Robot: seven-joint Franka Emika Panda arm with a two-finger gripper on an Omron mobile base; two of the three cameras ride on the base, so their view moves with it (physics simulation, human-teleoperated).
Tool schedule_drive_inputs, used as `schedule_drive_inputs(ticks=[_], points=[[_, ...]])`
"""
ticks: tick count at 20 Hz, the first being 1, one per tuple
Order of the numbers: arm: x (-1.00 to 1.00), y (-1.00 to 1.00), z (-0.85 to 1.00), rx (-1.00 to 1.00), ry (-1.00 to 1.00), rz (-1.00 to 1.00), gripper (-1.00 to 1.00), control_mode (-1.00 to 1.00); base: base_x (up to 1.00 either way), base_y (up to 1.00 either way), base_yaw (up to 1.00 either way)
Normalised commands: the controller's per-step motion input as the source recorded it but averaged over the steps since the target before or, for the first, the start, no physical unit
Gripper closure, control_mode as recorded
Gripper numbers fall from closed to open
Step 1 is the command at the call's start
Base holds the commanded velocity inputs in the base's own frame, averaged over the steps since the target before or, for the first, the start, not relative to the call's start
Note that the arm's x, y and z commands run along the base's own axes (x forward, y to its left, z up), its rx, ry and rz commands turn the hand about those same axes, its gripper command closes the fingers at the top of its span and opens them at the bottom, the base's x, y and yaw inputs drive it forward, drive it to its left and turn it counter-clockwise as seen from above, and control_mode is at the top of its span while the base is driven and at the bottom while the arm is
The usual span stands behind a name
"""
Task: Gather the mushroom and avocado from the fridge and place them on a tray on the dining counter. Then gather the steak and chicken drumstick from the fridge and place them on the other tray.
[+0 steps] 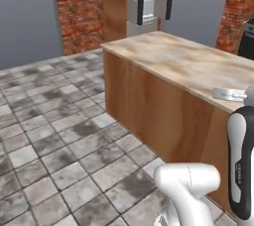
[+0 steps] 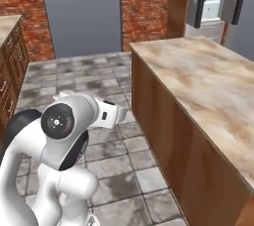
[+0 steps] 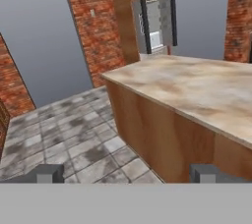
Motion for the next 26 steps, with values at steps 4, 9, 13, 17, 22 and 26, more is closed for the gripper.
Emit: schedule_drive_inputs(ticks=[4, 9, 13, 17, 22, 26], points=[[0.0, 0.0, 0.0, 0.0, 0.0, 0.0, -1.0, 1.0, 1.0, 0.4, 0.09], [0.0, 0.0, 0.0, 0.0, 0.0, 0.0, -1.0, 1.0, 1.0, 0.6, 0.02], [0.0, 0.0, 0.0, 0.0, 0.0, 0.0, -1.0, 1.0, 1.0, 0.65, 0.0], [0.0, 0.0, 0.0, 0.0, 0.0, 0.0, -1.0, 1.0, 1.0, 0.74, 0.0], [0.0, 0.0, 0.0, 0.0, 0.0, 0.0, -1.0, 1.0, 1.0, 0.82, 0.0], [0.0, 0.0, 0.0, 0.0, 0.0, 0.0, -1.0, 1.0, 1.0, 0.84, -0.01]])
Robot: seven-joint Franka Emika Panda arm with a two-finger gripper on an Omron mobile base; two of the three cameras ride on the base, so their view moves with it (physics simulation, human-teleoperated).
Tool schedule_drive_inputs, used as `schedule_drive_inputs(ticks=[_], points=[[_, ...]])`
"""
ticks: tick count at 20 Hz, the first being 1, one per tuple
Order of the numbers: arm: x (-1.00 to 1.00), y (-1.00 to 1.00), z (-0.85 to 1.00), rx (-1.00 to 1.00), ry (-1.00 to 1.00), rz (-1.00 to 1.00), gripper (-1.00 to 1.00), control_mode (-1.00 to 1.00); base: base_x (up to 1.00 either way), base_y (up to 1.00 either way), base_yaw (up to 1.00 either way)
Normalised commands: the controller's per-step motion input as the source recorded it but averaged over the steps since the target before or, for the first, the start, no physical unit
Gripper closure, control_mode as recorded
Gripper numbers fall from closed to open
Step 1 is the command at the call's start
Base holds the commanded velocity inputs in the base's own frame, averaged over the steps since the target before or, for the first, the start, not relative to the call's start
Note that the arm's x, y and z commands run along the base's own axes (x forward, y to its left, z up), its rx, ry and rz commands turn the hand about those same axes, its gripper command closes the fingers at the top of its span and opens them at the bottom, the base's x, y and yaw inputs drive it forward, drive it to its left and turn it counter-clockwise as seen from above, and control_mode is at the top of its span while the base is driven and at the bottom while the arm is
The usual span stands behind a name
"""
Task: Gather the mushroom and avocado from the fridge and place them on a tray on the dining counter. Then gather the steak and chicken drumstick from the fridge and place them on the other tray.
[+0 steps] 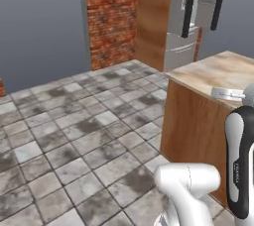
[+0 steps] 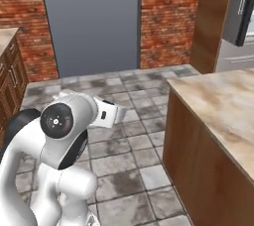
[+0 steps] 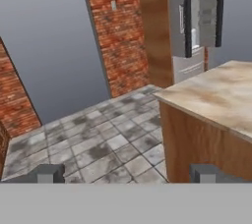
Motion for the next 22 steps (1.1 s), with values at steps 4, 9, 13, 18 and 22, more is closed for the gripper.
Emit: schedule_drive_inputs(ticks=[4, 9, 13, 18, 22], points=[[0.0, 0.0, 0.0, 0.0, 0.0, 0.0, -1.0, 1.0, 1.0, 0.84, -0.06], [0.0, 0.0, 0.0, 0.0, 0.0, 0.0, -1.0, 1.0, 0.97, 0.65, -0.1], [0.0, 0.0, 0.0, 0.0, 0.0, 0.0, -1.0, 1.0, 0.93, 0.64, -0.24], [0.0, 0.0, 0.0, 0.0, 0.0, 0.0, -1.0, 1.0, 0.83, 0.5, -0.32], [0.0, 0.0, 0.0, 0.0, 0.0, 0.0, -1.0, 1.0, 0.81, 0.54, -0.41]])
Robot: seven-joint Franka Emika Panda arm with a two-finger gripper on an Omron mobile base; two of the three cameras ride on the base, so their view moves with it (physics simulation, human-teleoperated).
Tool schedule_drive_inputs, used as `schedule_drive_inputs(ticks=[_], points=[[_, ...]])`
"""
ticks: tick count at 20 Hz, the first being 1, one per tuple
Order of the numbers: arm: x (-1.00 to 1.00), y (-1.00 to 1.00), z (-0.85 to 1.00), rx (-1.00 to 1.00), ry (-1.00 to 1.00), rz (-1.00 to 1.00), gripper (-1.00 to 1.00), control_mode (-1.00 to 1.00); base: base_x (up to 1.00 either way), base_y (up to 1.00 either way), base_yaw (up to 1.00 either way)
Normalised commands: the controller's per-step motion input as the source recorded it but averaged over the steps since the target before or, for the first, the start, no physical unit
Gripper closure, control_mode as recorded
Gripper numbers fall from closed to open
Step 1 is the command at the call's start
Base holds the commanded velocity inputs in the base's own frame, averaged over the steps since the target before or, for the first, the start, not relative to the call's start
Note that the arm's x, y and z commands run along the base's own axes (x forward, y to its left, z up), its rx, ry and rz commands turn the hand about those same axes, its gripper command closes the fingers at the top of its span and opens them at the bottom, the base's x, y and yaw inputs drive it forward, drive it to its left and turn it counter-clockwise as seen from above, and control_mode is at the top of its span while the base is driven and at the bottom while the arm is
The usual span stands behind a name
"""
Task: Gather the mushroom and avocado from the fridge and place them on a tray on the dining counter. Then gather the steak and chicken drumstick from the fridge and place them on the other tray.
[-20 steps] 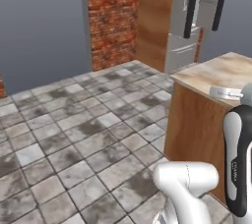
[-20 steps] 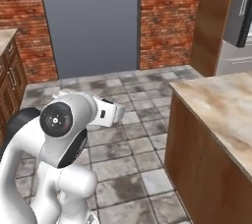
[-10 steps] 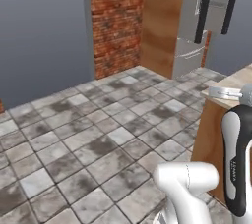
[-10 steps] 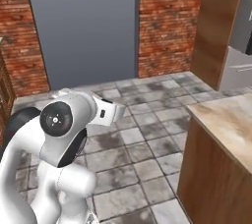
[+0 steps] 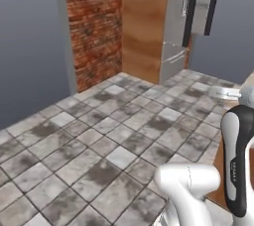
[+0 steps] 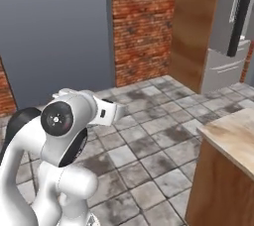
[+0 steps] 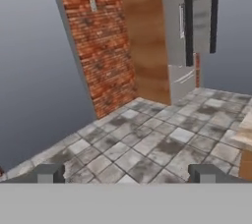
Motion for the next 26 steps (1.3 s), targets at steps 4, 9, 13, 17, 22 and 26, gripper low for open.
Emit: schedule_drive_inputs(ticks=[4, 9, 13, 17, 22, 26], points=[[0.0, 0.0, 0.0, 0.0, 0.0, 0.0, -1.0, 1.0, 0.71, 0.38, -0.41], [0.0, 0.0, 0.0, 0.0, 0.0, 0.0, -1.0, 1.0, 0.66, 0.15, -0.41], [0.0, 0.0, 0.0, 0.0, 0.0, 0.0, -1.0, 1.0, 0.7, 0.21, -0.43], [0.0, 0.0, 0.0, 0.0, 0.0, 0.0, -1.0, 1.0, 0.72, 0.33, -0.44], [0.0, 0.0, 0.0, 0.0, 0.0, 0.0, -1.0, 1.0, 0.78, 0.33, -0.41], [0.0, 0.0, 0.0, 0.0, 0.0, 0.0, -1.0, 1.0, 0.9, 0.45, -0.38]])
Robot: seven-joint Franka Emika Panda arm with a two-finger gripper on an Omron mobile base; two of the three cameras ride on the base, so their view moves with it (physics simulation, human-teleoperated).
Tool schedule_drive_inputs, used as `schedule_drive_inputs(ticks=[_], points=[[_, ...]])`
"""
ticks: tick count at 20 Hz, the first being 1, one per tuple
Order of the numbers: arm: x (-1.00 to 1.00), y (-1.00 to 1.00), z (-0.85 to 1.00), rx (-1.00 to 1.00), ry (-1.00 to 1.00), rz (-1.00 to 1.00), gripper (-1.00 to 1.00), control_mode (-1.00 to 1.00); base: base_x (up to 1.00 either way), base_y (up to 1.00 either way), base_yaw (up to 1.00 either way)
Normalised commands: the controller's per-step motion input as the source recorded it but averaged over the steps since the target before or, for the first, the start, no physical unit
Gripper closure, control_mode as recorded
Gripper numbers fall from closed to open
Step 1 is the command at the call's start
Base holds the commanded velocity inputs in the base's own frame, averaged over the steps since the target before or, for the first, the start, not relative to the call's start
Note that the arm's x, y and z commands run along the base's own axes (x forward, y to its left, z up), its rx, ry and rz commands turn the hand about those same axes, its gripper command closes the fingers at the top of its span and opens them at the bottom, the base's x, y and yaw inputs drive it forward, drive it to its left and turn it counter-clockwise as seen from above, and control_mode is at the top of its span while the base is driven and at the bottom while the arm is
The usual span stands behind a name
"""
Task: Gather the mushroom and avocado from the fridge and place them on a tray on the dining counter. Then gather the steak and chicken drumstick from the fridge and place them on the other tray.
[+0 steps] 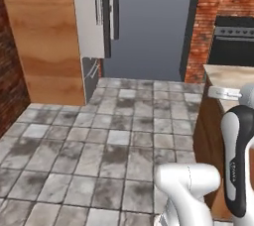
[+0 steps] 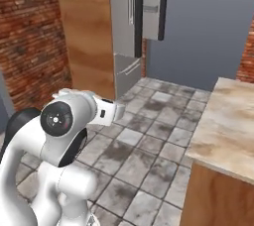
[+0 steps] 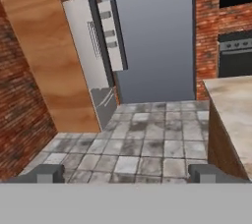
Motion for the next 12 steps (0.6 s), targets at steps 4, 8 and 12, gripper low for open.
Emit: schedule_drive_inputs(ticks=[4, 8, 12], points=[[0.0, 0.0, 0.0, 0.0, 0.0, 0.0, -1.0, 1.0, 0.98, 0.54, -0.35], [0.0, 0.0, 0.0, 0.0, 0.0, 0.0, -1.0, 1.0, 1.0, 0.51, -0.32], [0.0, 0.0, 0.0, 0.0, 0.0, 0.0, -1.0, 1.0, 1.0, 0.41, -0.3]])
